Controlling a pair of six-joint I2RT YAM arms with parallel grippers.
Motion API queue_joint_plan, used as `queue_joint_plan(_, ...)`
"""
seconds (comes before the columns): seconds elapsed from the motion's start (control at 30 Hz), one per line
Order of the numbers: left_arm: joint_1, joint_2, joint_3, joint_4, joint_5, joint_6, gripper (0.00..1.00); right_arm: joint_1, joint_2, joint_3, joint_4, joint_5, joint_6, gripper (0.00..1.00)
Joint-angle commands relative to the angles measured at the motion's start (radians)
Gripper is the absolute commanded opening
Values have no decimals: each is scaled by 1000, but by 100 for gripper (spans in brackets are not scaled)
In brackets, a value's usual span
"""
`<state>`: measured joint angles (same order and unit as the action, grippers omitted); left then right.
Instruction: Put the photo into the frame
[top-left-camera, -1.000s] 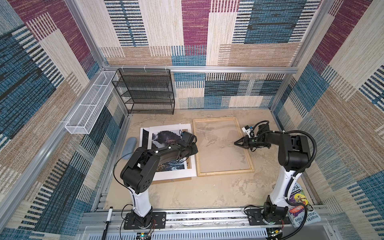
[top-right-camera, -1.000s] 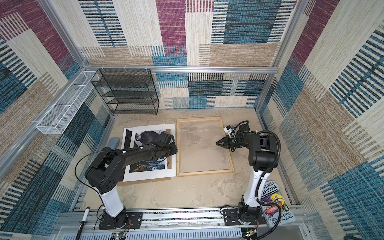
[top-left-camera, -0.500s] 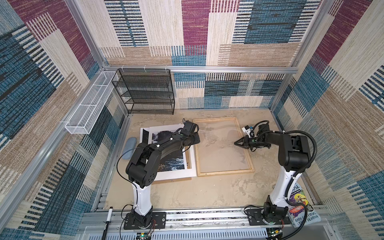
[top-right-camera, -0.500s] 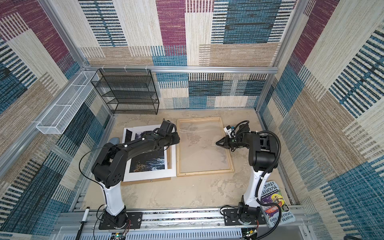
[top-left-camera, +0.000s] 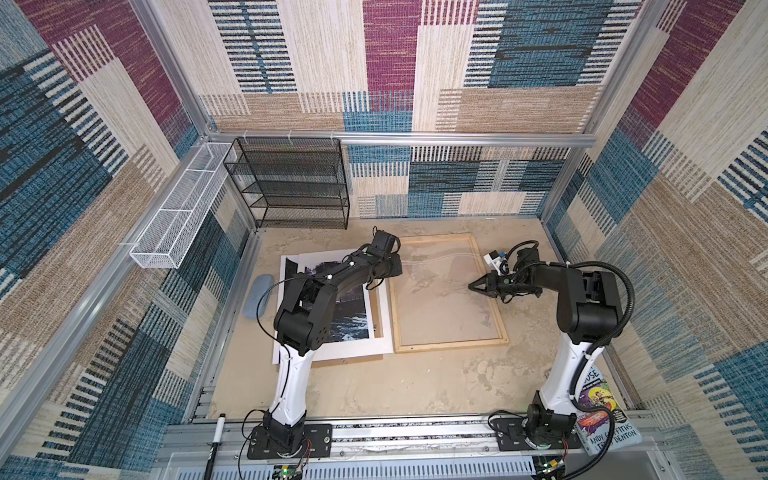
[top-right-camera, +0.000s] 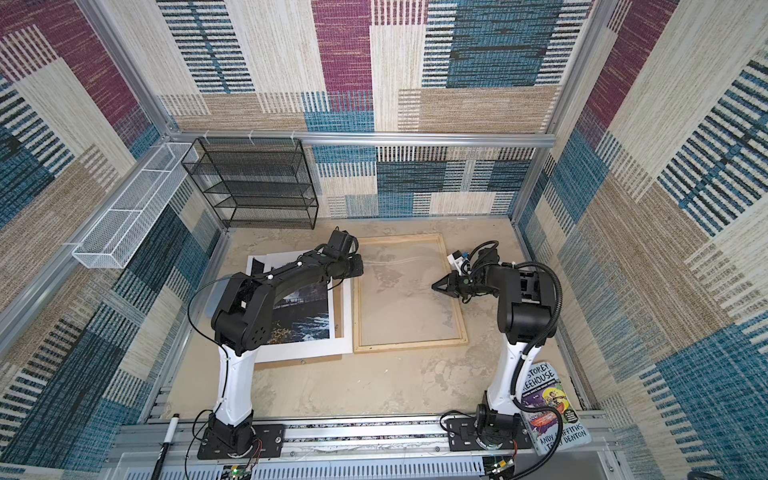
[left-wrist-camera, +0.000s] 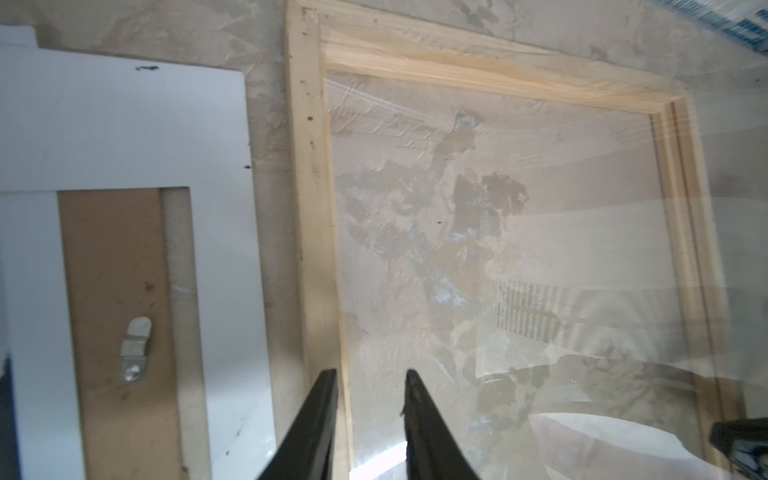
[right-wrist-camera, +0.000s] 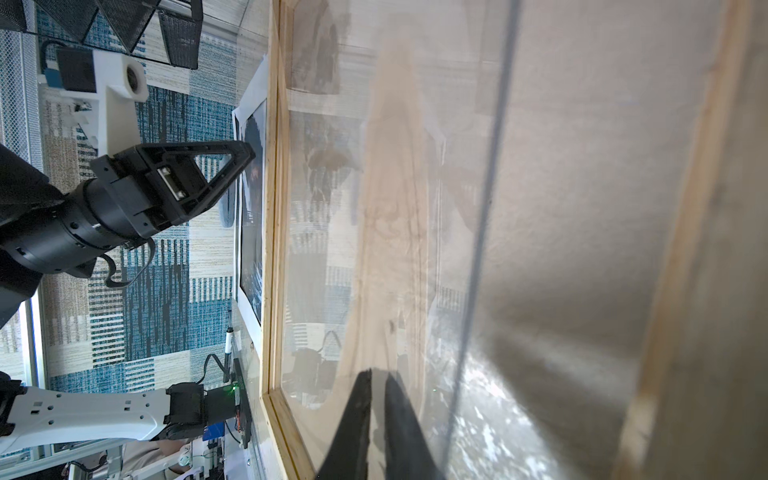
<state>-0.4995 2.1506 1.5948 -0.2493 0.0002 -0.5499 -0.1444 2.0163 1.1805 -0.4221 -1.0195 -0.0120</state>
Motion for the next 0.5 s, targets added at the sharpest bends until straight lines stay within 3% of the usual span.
queue_joint_plan(0.0, 1, 6, 0, -11, -72, 16, 31, 2, -14, -4, 3, -1, -18, 12)
queue_joint_plan(0.23, 1, 34, -1, 28, -94, 22, 30, 2, -19, -3, 1, 1, -17, 12)
queue_joint_plan(0.47, 3, 69, 24, 74, -79, 50, 35, 2, -16, -6, 3, 1, -19, 11)
